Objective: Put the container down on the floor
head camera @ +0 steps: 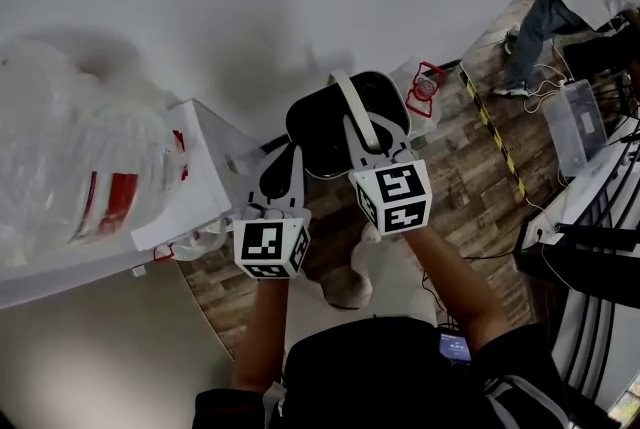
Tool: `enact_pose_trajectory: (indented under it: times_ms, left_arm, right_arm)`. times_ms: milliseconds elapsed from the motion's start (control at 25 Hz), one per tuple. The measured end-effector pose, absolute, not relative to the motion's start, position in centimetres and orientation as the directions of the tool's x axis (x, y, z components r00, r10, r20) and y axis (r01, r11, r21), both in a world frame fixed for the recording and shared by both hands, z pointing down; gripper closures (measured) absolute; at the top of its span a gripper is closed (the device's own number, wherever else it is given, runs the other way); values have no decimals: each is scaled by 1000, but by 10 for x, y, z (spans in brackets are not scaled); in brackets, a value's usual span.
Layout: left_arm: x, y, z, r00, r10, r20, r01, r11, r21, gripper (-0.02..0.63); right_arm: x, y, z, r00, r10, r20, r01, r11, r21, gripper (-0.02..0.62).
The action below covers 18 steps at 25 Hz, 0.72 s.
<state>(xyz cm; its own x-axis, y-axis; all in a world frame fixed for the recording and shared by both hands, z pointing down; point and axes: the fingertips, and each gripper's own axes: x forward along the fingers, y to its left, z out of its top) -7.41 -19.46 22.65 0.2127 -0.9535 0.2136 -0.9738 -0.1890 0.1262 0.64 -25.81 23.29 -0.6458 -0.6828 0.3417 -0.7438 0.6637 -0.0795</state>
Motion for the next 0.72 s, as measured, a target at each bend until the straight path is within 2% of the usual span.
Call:
enact_pose_trajectory:
  times_ms: [720]
  left_arm:
    - [-110,-213,387,232,-947,222,-970,-209,121,591]
  right_arm:
    - [-29,-275,387,-624,-702,344,-763,642,-74,563]
